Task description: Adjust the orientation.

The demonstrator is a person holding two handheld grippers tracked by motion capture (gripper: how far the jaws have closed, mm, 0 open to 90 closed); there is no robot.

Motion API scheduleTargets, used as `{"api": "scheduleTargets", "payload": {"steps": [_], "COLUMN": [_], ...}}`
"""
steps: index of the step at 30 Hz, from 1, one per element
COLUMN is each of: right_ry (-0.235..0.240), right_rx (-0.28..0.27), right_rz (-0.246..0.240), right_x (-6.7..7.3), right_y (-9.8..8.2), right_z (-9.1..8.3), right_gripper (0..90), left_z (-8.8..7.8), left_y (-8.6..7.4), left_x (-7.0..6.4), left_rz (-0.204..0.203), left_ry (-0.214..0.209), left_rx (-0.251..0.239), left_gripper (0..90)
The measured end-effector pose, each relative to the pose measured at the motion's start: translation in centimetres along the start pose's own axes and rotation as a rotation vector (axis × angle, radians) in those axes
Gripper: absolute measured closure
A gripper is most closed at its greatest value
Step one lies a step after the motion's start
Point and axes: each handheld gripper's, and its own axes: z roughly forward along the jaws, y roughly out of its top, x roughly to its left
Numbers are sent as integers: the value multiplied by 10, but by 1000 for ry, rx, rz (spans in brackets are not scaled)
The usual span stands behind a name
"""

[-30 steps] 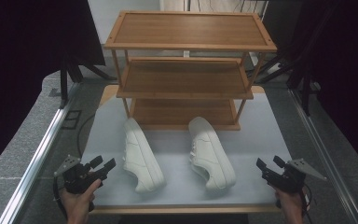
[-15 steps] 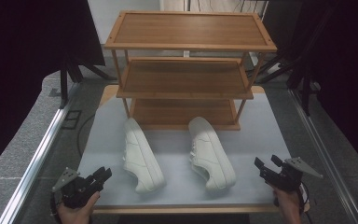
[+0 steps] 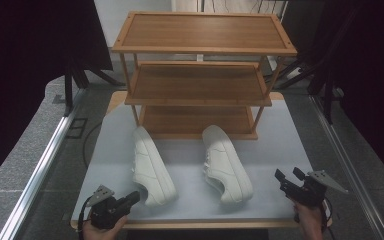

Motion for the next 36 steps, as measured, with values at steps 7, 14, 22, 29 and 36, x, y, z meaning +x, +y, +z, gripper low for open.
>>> {"api": "scheduleTargets", "payload": {"steps": [7, 14, 22, 29, 36], "right_ry": [-26, -25, -15, -38, -43], "right_rx": [-2, -8, -15, -18, -12], "right_rz": [18, 3, -42, -17, -13], "right_x": [-3, 1, 10, 4, 3], "right_y": [-2, -4, -5, -7, -8], "right_z": [-5, -9, -12, -15, -16], "right_gripper": [259, 260, 260, 261, 262], "left_z": [10, 16, 22, 31, 53], "left_y": [10, 19, 31, 40, 49], "left_x": [-9, -14, -20, -25, -34], "left_rz": [36, 64, 92, 124, 134], "left_ry": [-23, -40, -61, -64, -79], "left_rx": [6, 11, 6, 2, 22], "left_gripper": [861, 859, 858, 841, 833]}}
